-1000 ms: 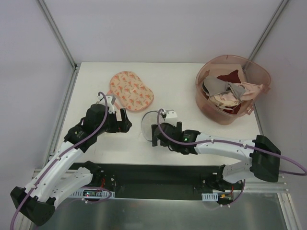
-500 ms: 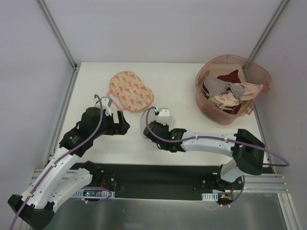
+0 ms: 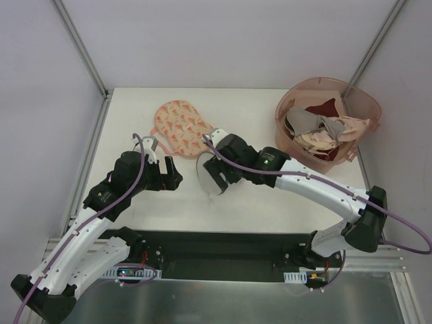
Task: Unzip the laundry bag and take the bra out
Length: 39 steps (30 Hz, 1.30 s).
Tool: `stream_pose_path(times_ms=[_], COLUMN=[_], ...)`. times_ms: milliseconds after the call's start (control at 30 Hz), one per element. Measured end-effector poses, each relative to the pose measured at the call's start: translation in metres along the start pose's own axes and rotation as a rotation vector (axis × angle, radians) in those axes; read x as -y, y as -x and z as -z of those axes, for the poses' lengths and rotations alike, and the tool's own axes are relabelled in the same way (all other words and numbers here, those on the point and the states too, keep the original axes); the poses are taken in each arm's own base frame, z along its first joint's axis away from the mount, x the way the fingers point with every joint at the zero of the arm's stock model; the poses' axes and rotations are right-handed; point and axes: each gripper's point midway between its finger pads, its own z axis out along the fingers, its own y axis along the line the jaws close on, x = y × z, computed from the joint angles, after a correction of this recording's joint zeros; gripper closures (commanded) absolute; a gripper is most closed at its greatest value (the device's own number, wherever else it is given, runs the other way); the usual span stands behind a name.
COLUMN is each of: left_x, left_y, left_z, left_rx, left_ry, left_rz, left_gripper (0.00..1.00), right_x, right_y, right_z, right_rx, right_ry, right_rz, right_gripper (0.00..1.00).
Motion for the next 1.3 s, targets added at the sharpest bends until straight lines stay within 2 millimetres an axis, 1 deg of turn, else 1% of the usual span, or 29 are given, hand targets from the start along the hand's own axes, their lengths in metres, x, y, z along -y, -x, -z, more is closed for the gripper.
stream_pose_path(times_ms=[100,200,267,367,433,500,567,600,700,767,800,833,900,933,967,1000,1033,1100,1167,1300], left_x=[0.000,0.000,0.000,0.001,0.001,0.001,0.002,0.002,0.004,0.004,0.004,0.004,0.004,0.004,0.004,0.005,0.005,0.005,0.004,0.000], left_y=[0.000,0.000,0.000,0.001,0.002,0.002,0.001,0.000,-0.001,-0.002,-0.002,-0.002,-0.002,-0.002,-0.002,-0.002,-0.002,-0.002,-0.004,-0.008], left_z=[0.000,-0.001,0.000,0.003,0.004,0.004,0.003,0.003,0.002,0.002,0.002,0.001,0.001,0.001,0.001,0.001,0.001,0.002,0.002,0.005], left_rx=[-0.003,-0.003,-0.001,0.010,0.015,0.014,0.009,0.004,-0.006,-0.008,-0.009,-0.011,-0.012,-0.012,-0.012,-0.012,-0.012,-0.011,-0.010,0.007], left_ry=[0.001,0.001,-0.001,-0.005,-0.008,-0.009,-0.011,-0.013,-0.021,-0.022,-0.023,-0.023,-0.024,-0.025,-0.025,-0.025,-0.025,-0.026,-0.025,-0.026], left_rz=[0.000,0.000,0.000,0.000,0.000,0.000,0.000,0.000,0.000,0.001,0.001,0.001,0.002,0.003,0.005,0.006,0.007,0.007,0.007,0.002], left_gripper=[0.01,0.01,0.01,0.01,0.01,0.01,0.01,0.01,0.01,0.01,0.01,0.01,0.01,0.01,0.01,0.01,0.01,0.01,0.01,0.01], right_x=[0.026,0.056,0.068,0.073,0.072,0.073,0.072,0.071,0.070,0.070,0.069,0.068,0.067,0.066,0.066,0.066,0.066,0.066,0.064,0.055], right_y=[-0.020,-0.041,-0.058,-0.079,-0.087,-0.094,-0.105,-0.112,-0.131,-0.137,-0.137,-0.136,-0.134,-0.132,-0.130,-0.129,-0.127,-0.124,-0.114,-0.075], right_z=[-0.014,-0.028,-0.032,-0.024,-0.017,-0.016,-0.022,-0.029,-0.047,-0.059,-0.065,-0.070,-0.079,-0.082,-0.086,-0.089,-0.091,-0.094,-0.093,-0.077], right_rx=[-0.088,-0.129,-0.121,-0.049,0.048,0.130,0.171,0.181,0.166,0.155,0.159,0.163,0.172,0.180,0.189,0.195,0.201,0.206,0.206,0.230], right_ry=[-0.093,-0.204,-0.262,-0.295,-0.287,-0.277,-0.272,-0.269,-0.290,-0.305,-0.305,-0.304,-0.302,-0.301,-0.299,-0.298,-0.298,-0.304,-0.308,-0.285], right_rz=[0.041,-0.019,-0.098,-0.244,-0.384,-0.505,-0.603,-0.642,-0.697,-0.714,-0.722,-0.728,-0.735,-0.741,-0.747,-0.743,-0.749,-0.756,-0.757,-0.725], right_gripper=[0.04,0.04,0.03,0.02,0.03,0.04,0.04,0.04,0.04,0.00,0.07,0.17,0.31,0.49,0.63,0.80,0.99,0.99,0.99,0.99])
